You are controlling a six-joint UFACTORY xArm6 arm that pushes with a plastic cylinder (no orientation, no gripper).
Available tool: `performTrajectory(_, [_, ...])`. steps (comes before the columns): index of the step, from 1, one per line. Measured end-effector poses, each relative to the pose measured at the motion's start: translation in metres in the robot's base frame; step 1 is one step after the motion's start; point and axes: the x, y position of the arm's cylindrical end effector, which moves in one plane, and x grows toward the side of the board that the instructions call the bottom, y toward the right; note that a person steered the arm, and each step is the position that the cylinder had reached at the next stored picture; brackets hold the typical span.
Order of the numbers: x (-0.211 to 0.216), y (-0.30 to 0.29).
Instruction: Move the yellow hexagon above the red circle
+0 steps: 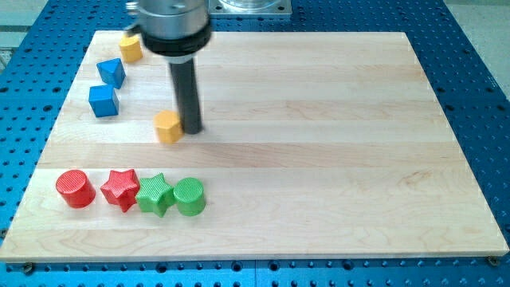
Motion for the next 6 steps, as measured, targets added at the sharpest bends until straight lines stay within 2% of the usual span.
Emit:
performTrajectory(2, [0.041, -0.040])
performTrajectory(3, [0.039, -0.058])
performTrajectory(4, [0.033, -0.020])
performTrajectory(5, [0.008, -0.037])
performTrajectory(6, [0.010, -0.086])
